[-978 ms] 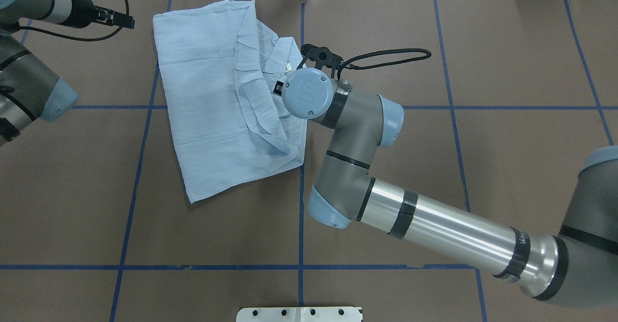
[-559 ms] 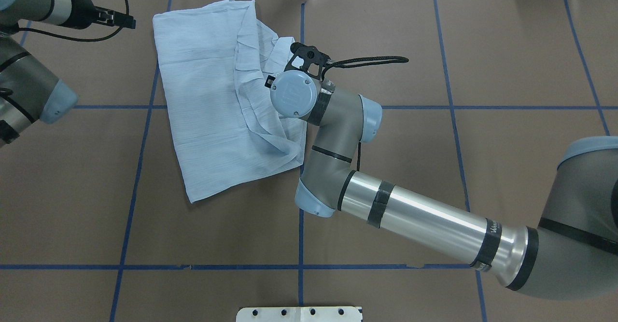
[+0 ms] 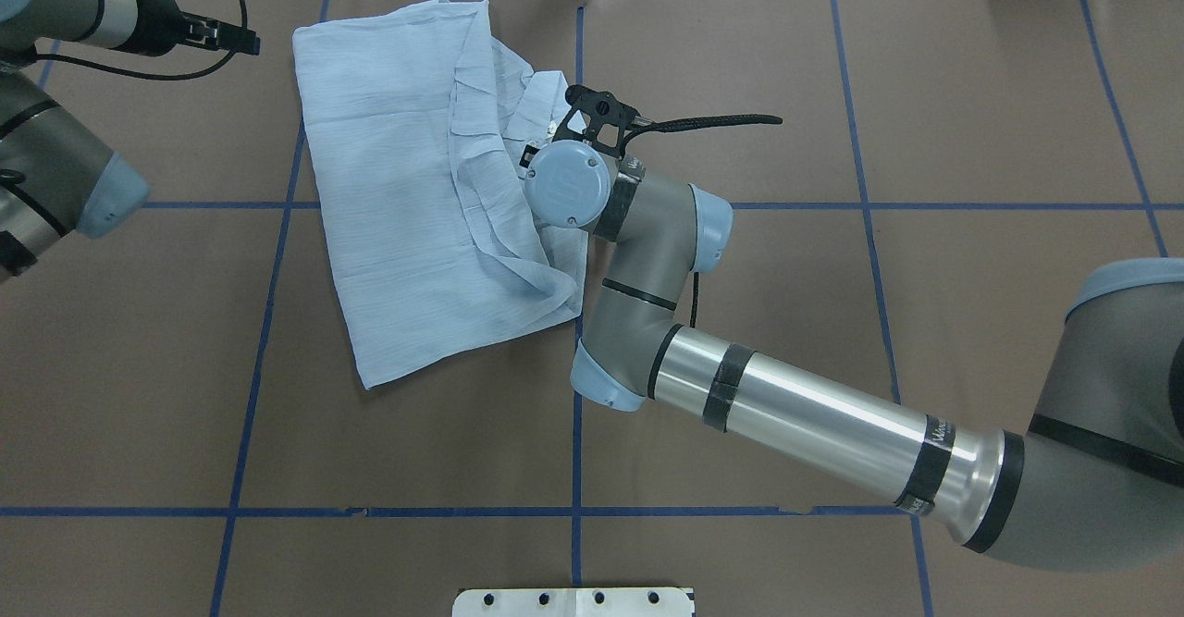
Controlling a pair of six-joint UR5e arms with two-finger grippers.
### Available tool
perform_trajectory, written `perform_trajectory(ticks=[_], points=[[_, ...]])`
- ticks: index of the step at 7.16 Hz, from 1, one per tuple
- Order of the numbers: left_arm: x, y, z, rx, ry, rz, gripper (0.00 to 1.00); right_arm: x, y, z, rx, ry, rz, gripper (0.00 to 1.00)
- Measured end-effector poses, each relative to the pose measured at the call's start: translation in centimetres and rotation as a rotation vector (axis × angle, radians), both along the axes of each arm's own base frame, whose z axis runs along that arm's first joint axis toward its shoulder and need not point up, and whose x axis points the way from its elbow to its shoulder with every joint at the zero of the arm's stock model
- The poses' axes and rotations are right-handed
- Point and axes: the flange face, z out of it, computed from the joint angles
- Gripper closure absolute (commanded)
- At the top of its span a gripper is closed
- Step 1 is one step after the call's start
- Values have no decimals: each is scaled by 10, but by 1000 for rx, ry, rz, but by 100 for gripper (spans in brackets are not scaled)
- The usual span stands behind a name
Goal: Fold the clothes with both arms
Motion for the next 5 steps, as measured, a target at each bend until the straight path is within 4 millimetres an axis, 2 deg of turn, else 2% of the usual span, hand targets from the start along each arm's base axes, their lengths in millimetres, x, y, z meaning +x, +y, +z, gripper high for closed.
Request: perform_trajectory(ticks=[1,2,5], points=[[0,0,0,0,-1,-1,0,0,0,1,-2,1,3,80],[1,0,0,0,-1,-1,0,0,0,2,-4,-1,8,100],[1,0,0,-1,-1,-1,0,4,-1,1,-17,-18,28,100]])
